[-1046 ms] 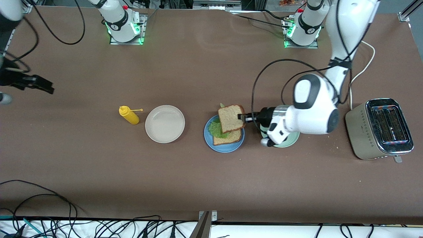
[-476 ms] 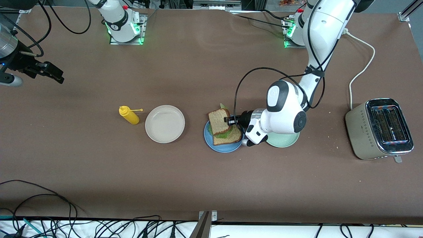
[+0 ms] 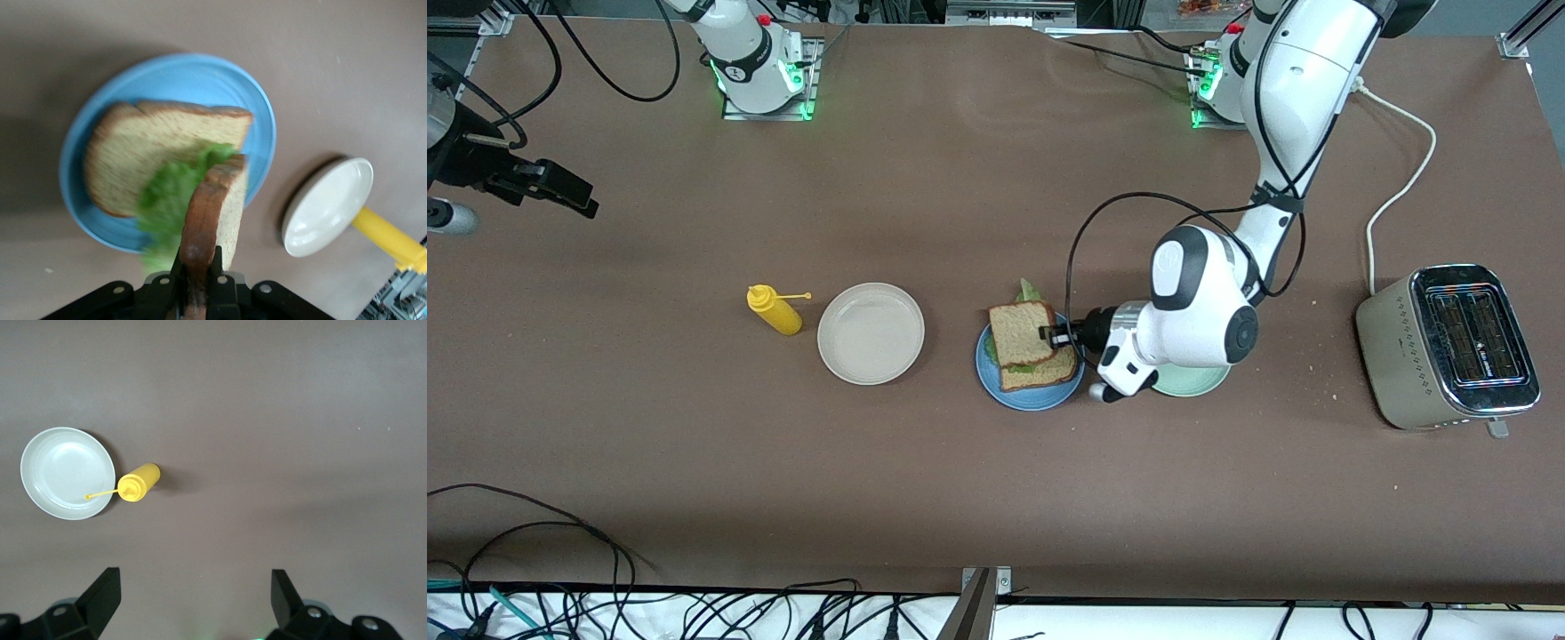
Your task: Make sandwich in blue plate with both arms
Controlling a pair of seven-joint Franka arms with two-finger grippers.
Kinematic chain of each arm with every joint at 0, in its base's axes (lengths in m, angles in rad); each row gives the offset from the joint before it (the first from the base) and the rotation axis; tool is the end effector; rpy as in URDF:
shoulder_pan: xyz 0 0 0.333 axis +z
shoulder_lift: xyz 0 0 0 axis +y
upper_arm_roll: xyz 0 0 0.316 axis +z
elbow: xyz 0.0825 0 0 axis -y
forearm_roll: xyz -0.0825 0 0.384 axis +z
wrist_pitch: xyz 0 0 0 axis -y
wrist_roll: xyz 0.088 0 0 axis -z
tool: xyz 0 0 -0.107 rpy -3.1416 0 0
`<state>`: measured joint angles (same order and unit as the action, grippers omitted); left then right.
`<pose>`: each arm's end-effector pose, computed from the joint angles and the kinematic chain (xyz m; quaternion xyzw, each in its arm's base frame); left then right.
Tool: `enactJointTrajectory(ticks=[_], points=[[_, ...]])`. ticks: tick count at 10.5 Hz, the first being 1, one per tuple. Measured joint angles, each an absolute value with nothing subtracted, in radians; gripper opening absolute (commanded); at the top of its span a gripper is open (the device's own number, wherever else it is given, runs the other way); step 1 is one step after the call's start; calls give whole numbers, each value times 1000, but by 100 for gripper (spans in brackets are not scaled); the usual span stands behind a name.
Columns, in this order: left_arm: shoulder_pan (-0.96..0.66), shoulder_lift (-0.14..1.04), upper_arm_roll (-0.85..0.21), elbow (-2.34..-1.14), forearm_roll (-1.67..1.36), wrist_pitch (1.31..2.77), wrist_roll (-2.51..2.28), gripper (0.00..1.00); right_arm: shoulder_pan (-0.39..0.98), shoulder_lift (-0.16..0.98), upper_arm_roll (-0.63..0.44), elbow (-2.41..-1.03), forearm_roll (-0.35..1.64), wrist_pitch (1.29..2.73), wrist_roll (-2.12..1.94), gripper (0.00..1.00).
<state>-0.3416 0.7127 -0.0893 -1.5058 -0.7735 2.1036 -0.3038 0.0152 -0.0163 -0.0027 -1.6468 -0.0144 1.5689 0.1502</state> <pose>0.6349 -0.3168 0.2501 0.9248 0.1595 -0.1735 0.2986 0.5468 0.0053 0.5975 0.9971 -0.0686 -0.0301 0.0097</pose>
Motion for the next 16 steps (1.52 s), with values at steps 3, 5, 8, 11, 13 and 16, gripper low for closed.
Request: enactJointTrajectory(ticks=[3,5,8,11,13,16], points=[[-338,719,-29,-1505,-773,2105,-301,58,15,10,-15,-1620,5,1559,122,100],[-338,719,-28,-1505,-773,2106,-301,60,15,9,-19,-1604,5,1557,139,100],[-341,729,-28,-1505,-773,2108,-301,63,15,9,-22,-1583,9,1556,147,100],[-331,727,-8,-1493,-764,2109,-301,100,14,8,-23,-1547,9,1523,147,100],[-277,678,3,-1472,-617,2036,-298,100,14,11,-23,-1547,10,1519,151,100],[-229,518,1,-1464,-334,1885,-299,100,15,15,-22,-1546,10,1519,152,100]])
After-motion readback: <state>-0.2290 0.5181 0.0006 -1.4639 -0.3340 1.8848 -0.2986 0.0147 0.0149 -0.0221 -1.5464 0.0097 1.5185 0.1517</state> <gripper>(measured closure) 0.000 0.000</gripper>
